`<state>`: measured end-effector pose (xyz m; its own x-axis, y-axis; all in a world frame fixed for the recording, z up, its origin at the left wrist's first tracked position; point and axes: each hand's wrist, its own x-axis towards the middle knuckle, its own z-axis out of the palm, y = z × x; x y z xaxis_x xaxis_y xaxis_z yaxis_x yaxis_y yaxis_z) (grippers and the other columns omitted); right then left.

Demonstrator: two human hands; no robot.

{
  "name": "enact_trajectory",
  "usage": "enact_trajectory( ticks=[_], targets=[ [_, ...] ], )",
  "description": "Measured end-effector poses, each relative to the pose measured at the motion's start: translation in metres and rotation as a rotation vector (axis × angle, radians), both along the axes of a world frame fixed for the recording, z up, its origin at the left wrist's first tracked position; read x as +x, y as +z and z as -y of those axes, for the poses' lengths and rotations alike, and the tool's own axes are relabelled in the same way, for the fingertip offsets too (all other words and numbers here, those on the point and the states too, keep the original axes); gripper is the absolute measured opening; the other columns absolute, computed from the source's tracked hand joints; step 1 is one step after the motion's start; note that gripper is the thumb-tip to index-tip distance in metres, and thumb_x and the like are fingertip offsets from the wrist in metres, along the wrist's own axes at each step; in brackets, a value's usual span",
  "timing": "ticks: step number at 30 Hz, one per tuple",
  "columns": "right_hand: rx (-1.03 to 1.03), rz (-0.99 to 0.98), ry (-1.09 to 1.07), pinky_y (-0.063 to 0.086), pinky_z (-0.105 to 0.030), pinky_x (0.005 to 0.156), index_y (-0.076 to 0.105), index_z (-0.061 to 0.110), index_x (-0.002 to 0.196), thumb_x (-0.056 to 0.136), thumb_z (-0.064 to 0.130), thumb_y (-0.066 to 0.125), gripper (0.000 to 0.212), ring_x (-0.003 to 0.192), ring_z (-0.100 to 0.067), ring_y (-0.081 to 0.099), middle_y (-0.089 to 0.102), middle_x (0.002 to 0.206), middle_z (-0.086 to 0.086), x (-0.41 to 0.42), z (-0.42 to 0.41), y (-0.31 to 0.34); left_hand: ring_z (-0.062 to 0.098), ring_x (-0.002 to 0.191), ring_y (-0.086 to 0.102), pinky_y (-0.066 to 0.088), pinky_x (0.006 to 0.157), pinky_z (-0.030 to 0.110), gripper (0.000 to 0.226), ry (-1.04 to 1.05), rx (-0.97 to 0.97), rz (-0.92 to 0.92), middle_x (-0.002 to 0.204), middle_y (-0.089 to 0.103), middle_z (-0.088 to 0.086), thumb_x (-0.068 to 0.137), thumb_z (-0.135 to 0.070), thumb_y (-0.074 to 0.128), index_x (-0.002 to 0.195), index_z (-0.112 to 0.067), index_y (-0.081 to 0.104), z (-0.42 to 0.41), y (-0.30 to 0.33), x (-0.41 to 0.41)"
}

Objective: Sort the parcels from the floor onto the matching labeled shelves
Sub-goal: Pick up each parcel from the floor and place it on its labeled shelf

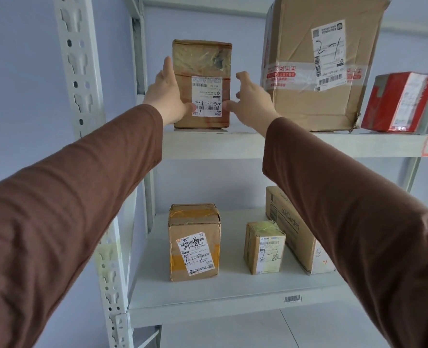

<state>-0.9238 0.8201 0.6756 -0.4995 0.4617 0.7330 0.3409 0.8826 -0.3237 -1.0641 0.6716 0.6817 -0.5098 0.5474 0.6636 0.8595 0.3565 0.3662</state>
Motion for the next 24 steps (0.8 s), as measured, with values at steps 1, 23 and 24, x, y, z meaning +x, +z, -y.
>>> enact_trajectory(
  ticks=[1, 23, 24],
  targets=[
    [0.044, -0.037, -0.003, 0.044, -0.036, 0.09, 0.033, 0.014, 0.151, 0.099, 0.032, 0.066, 0.065, 0.117, -0.034, 0.062, 0.062, 0.133, -0.014, 0.006, 0.003, -0.002, 0.036, 0.15, 0.031, 0.03, 0.121, 0.044, 0.119, -0.031, 0.029, -0.041, 0.169, 0.013, 0.017, 0.089, -0.038, 0.078, 0.162, -0.012, -0.013, 0.001, 0.0, 0.006],
    [0.186, -0.229, -0.127, 0.035, -0.042, 0.115, 0.034, 0.018, 0.154, 0.094, 0.034, 0.071, 0.072, 0.142, -0.028, 0.035, 0.038, 0.158, -0.005, 0.176, -0.113, -0.031, 0.034, 0.153, 0.024, 0.025, 0.121, 0.039, 0.11, -0.196, -0.032, -0.06, 0.169, 0.008, 0.018, 0.095, -0.045, 0.069, 0.163, -0.012, -0.011, -0.12, -0.017, 0.153],
    [0.184, -0.232, -0.118, 0.036, -0.043, 0.116, 0.034, 0.018, 0.154, 0.093, 0.033, 0.072, 0.074, 0.142, -0.029, 0.035, 0.037, 0.158, -0.005, 0.18, -0.125, -0.031, 0.034, 0.152, 0.027, 0.027, 0.12, 0.04, 0.11, -0.174, -0.03, -0.052, 0.169, 0.009, 0.018, 0.095, -0.045, 0.069, 0.163, -0.013, -0.011, -0.126, -0.018, 0.156]
  ],
)
